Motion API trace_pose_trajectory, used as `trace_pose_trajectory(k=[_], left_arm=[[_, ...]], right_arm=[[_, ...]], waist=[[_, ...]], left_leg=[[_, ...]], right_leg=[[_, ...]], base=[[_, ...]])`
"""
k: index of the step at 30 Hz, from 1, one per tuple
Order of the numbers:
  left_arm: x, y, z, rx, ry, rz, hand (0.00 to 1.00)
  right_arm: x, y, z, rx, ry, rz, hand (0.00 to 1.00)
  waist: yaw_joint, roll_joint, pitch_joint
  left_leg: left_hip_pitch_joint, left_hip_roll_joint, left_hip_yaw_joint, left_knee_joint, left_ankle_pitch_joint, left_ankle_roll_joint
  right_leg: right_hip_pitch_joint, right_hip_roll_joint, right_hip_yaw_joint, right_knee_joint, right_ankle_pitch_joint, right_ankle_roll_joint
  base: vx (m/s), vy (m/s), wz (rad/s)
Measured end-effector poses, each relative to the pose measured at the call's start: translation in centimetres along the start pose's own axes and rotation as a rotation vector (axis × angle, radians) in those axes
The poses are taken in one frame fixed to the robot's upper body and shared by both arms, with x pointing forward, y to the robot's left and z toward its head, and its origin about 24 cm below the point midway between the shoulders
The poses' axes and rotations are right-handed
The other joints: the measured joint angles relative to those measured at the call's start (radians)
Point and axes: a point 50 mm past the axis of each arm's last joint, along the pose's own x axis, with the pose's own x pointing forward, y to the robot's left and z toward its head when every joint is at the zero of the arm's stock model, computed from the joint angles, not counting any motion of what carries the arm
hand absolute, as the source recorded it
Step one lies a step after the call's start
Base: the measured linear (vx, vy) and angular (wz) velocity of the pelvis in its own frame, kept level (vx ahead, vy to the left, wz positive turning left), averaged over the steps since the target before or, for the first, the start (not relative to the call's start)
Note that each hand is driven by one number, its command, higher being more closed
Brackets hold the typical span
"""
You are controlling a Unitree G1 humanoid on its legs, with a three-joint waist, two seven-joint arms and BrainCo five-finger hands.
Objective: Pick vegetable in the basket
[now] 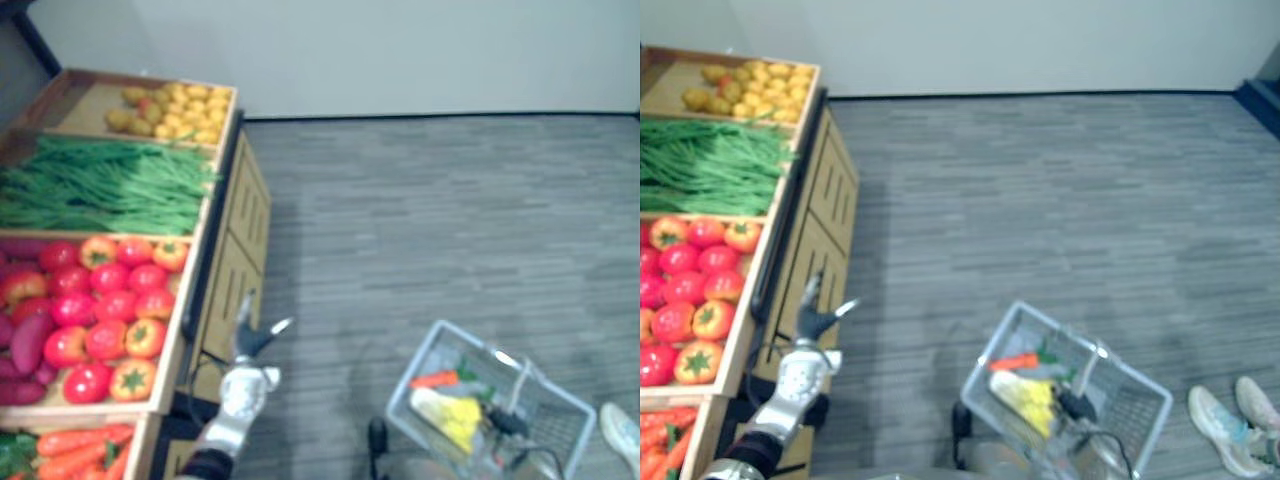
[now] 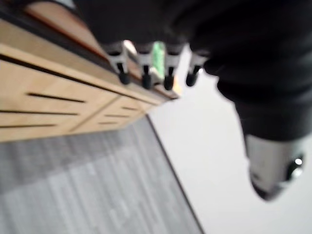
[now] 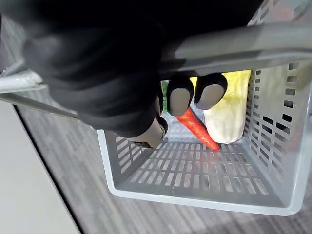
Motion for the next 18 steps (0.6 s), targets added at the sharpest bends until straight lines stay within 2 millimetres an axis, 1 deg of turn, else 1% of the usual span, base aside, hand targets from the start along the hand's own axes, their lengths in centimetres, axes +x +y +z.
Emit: trace_pose_trajectory(k=[2, 3, 4, 5, 6, 8, 10, 12, 15, 18], left_arm=[[-0.7, 0.0, -2.7, 0.05, 0.133, -0.066, 0.0], [-1.5, -0.3, -4.2, 0.074, 0.211, -0.109, 0.0], [-1.9, -0.5, -4.9, 0.084, 0.248, -0.128, 0.0], [-2.8, -0.8, -6.3, 0.101, 0.327, -0.156, 0.0], [-3.6, -0.9, -7.4, 0.114, 0.386, -0.165, 0.0], [-6.6, -0.7, -10.5, 0.155, 0.56, -0.188, 0.0], [-7.9, -0.6, -11.7, 0.173, 0.639, -0.204, 0.0], [-8.3, -0.5, -12.1, 0.17, 0.675, -0.213, 0.0], [-8.6, -0.7, -12.3, 0.176, 0.697, -0.228, 0.0], [-8.8, -1.2, -12.4, 0.15, 0.72, -0.226, 0.0]], right_arm=[[-0.2, -0.9, -0.8, 0.007, 0.028, -0.039, 1.0], [-0.3, -1.4, -1.2, 0.015, 0.04, -0.064, 1.0], [-0.4, -1.6, -1.4, 0.017, 0.046, -0.074, 1.0], [-0.5, -2.0, -1.8, 0.001, 0.061, -0.091, 1.0], [-0.7, -2.2, -2.3, -0.002, 0.077, -0.101, 1.0], [-0.9, -2.6, -3.0, 0.0, 0.1, -0.115, 1.0], [-1.3, -3.1, -3.6, 0.019, 0.118, -0.139, 1.0], [-1.5, -3.5, -4.0, 0.041, 0.129, -0.162, 1.0], [-1.6, -3.7, -4.5, 0.046, 0.156, -0.176, 1.0], [-1.7, -3.9, -4.7, 0.039, 0.171, -0.174, 1.0]], waist=[[-0.002, 0.0, -0.001], [-0.003, 0.0, -0.003], [-0.003, 0.001, -0.003], [-0.004, 0.002, -0.004], [-0.003, -0.002, -0.007], [-0.002, 0.001, -0.024], [-0.002, -0.002, -0.026], [0.0, 0.002, -0.027], [-0.002, 0.01, -0.031], [-0.003, 0.011, -0.032]], left_leg=[[-0.01, -0.002, 0.001, 0.032, -0.003, -0.003], [-0.013, 0.002, 0.001, 0.044, -0.023, -0.012], [-0.015, 0.007, 0.001, 0.044, -0.029, -0.011], [-0.012, 0.012, 0.005, 0.031, -0.034, -0.011], [-0.001, 0.011, 0.017, 0.011, -0.027, 0.003], [0.016, 0.006, 0.029, -0.016, -0.013, 0.006], [0.04, 0.004, 0.03, -0.045, 0.0, 0.005], [0.042, 0.006, 0.023, -0.044, 0.001, 0.002], [0.055, 0.009, 0.024, -0.04, 0.008, -0.012], [0.054, 0.012, 0.023, -0.026, 0.009, -0.013]], right_leg=[[0.01, -0.003, 0.012, 0.0, -0.001, 0.0], [0.016, -0.004, 0.021, 0.0, -0.007, 0.003], [0.016, -0.004, 0.02, 0.0, -0.007, 0.005], [0.015, 0.001, 0.019, 0.0, -0.003, 0.012], [0.015, 0.0, 0.019, 0.0, 0.001, 0.016], [0.017, -0.001, 0.02, 0.0, 0.0, 0.023], [0.026, -0.001, 0.02, 0.0, 0.0, 0.023], [0.027, -0.001, 0.013, 0.0, -0.003, 0.019], [0.035, 0.001, 0.017, 0.0, -0.01, 0.012], [0.043, 0.002, 0.017, 0.0, -0.021, 0.011]], base=[[0.01, 0.093, -0.11], [-0.03, 0.09, -0.05], [-0.05, 0.083, -0.03], [-0.05, 0.058, -0.06], [-0.06, 0.079, -0.16], [-0.03, 0.108, -0.16], [0.02, 0.083, -0.01], [0.05, 0.069, 0.08], [0.07, 0.053, 0.03], [0.03, 0.036, 0.04]])
